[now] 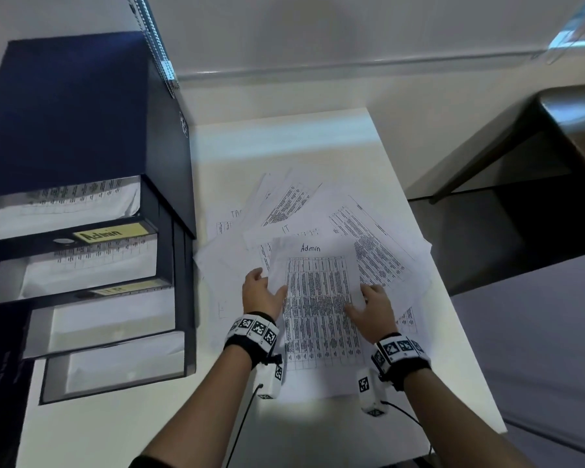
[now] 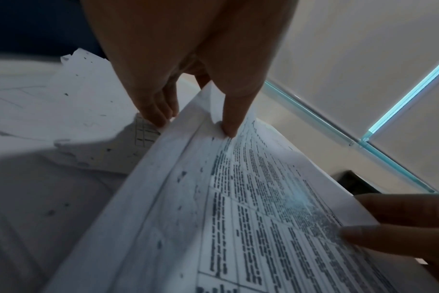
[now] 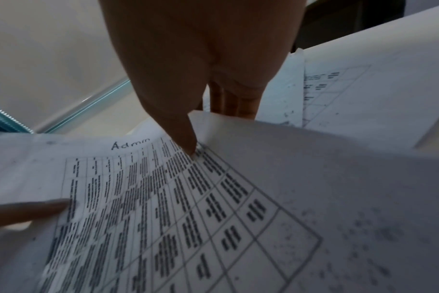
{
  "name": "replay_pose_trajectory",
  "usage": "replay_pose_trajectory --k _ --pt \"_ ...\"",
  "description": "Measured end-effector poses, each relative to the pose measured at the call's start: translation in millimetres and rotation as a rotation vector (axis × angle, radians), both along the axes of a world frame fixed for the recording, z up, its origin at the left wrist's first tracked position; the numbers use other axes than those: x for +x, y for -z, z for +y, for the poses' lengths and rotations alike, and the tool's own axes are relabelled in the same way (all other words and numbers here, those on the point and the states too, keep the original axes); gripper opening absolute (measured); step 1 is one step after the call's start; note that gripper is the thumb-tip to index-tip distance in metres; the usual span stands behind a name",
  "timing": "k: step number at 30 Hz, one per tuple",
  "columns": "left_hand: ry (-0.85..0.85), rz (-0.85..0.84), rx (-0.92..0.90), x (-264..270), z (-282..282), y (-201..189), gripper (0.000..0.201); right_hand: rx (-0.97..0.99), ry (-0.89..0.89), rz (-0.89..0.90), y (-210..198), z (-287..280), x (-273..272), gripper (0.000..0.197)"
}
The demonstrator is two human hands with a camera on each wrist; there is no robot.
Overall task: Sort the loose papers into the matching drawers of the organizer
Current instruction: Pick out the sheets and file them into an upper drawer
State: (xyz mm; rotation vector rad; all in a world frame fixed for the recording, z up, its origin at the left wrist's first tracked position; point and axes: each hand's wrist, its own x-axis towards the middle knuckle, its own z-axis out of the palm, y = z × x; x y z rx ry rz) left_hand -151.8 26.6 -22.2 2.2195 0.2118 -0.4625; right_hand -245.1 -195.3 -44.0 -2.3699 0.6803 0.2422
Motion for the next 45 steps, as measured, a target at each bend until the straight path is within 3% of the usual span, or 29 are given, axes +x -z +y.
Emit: replay_pose_trajectory --k 4,7,9,12,13,15,19,21,24,26,28,30,32,35,38,39,41,43,45 --pt "0.057 -0.022 -0.105 -3.1 -3.4 -14.5 0.031 -0.073 0.075 0.044 -3.2 5.7 8.8 0.084" --pt "0.045 -0.077 -0.235 0.8 -0.6 -48.3 0.038 -0.007 0.121 -0.081 -25.7 7.0 27.6 0.094" --pt "0.074 -0.110 -0.382 9.4 6.2 -78.4 0.033 0.251 0.156 -0.247 -48.1 5.8 45.4 0.080" --pt "0.116 -0.118 -0.562 23.8 25.3 -123.2 0.038 0.609 0.188 -0.445 -96.0 12.3 72.6 0.025" --pt "0.122 -0.132 -0.590 26.4 33.1 -131.8 0.037 0.665 0.204 -0.492 -110.3 14.9 79.1 0.019" --pt "0.120 -0.184 -0.608 28.5 47.7 -141.3 0.027 0.707 0.206 -0.538 -131.2 22.7 86.1 0.029" --pt "0.077 -0.206 -0.469 22.0 70.5 -122.5 0.038 0.472 0.194 -0.343 -128.3 44.4 74.1 0.016" --pt "0.050 -0.176 -0.437 13.5 77.0 -109.3 0.025 0.340 0.203 -0.234 -122.5 54.6 63.2 0.019" --pt "0.013 -0.246 -0.429 1.4 90.5 -104.5 0.018 0.224 0.143 -0.240 -132.9 71.1 55.5 0.014" --pt "-0.018 -0.314 -0.453 -4.8 102.4 -124.7 0.028 0.203 0.062 -0.294 -150.0 81.5 57.2 0.012" --pt "-0.049 -0.348 -0.491 -8.0 120.0 -147.7 0.022 0.245 -0.050 -0.348 -171.6 94.4 61.4 0.011" --pt "-0.094 -0.362 -0.507 -10.3 144.7 -175.8 0.018 0.341 -0.154 -0.386 -194.5 111.9 64.9 0.021" --pt "-0.082 -0.378 -0.443 -11.0 176.5 -198.1 0.034 0.461 -0.230 -0.404 -211.2 135.7 67.1 0.031" --pt "-0.056 -0.326 -0.338 -15.9 230.2 -221.8 0.044 0.505 -0.345 -0.390 -218.5 177.2 66.6 0.076" --pt "-0.049 -0.213 -0.207 -24.9 283.4 -221.9 0.032 0.611 -0.474 -0.327 -219.7 225.9 53.8 0.097" --pt "-0.050 -0.186 -0.182 -29.6 300.5 -218.4 0.024 0.609 -0.542 -0.306 -216.9 240.3 49.1 0.095" --pt "-0.050 -0.125 -0.185 -42.5 332.8 -210.1 0.039 0.541 -0.711 -0.189 -211.5 268.3 35.7 0.077" --pt "-0.021 -0.050 -0.158 -58.9 359.5 -203.8 0.056 0.557 -0.837 0.045 -203.7 292.6 20.4 0.057" --pt "0.009 0.051 -0.197 -76.8 379.2 -196.6 0.058 0.659 -0.855 0.277 -191.4 314.0 3.6 0.051"
